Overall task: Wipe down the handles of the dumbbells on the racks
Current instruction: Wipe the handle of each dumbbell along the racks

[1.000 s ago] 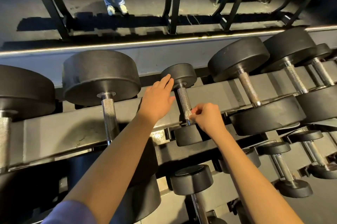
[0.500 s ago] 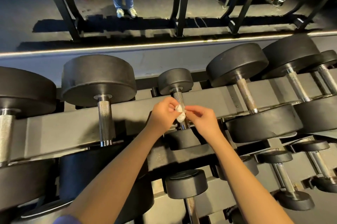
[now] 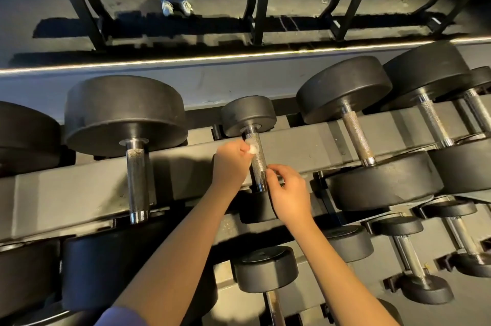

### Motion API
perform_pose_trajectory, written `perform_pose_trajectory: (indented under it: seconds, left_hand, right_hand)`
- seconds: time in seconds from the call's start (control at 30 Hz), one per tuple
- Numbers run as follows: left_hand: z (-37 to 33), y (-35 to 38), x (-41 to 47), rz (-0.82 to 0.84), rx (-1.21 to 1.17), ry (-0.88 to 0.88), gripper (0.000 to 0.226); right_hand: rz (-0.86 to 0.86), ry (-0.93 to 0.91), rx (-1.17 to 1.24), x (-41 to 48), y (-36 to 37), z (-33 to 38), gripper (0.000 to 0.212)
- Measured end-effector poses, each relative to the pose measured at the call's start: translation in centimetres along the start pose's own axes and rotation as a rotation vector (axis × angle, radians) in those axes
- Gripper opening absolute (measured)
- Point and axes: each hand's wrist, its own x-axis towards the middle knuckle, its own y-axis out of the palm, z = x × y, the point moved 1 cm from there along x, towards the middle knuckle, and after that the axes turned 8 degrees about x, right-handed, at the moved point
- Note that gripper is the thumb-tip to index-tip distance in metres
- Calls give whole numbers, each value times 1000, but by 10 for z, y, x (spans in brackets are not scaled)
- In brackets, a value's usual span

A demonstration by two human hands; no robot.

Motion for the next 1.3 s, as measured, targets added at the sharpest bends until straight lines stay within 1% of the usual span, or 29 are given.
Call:
perform_pose_trajectory:
  seconds: [0.1,0.17,0.27,0.33,0.4,0.5,0.6,0.63,0.73,0.8,0.87,0.97,1.17,1.23,1.3]
  left_hand:
    - [2,1,-9,79,-17,-79,19]
    - [3,1,-5,52,-52,-113,19]
    - [-2,-4,6,-34,-163,-166,9]
    - [-4,-5,12,-68,-191,-176,16]
    - [-5,-5,13,-66,-179,-192,18]
    - [0,-1,5,19,-165,-204,12]
    - [4,3,-10,104,-78,-149,27]
    - [3,3,-12,98,-71,-141,27]
    - [-4,-1,-5,-13,-162,-187,9]
    - [-8,-3,9,-62,-190,-210,15]
    - [-10,-4,20,-44,-137,-215,19]
    - [-9,-6,16,1,-62,-208,19]
    - [-11,-6,-24,209,-19,-154,17]
    - [-9,-6,-19,201,-35,-164,15]
    - [-9,-7,-8,129,-72,-209,14]
  right_hand:
    - [-10,-5,8,1,1,-2,23]
    - [-12,-3,5,0,1,-2,22]
    - [-18,-7,11,0,0,-1,20]
    - [-17,-11,14,0,0,0,19]
    - [-16,-9,11,0,0,0,19]
    - [-24,-15,15,0,0,-2,19]
    - [-33,-25,19,0,2,-4,19]
    - [-38,-26,22,0,2,-5,19]
    - [-42,-20,20,0,2,-5,20]
    - [-38,-17,18,0,1,-4,20]
    - [-37,-21,19,0,1,-5,19]
    - [-48,-27,35,0,2,-7,19]
    - [-68,-45,52,0,2,-6,18]
    - [-69,-38,51,-1,2,-4,18]
    - [-61,-27,50,-1,1,-4,18]
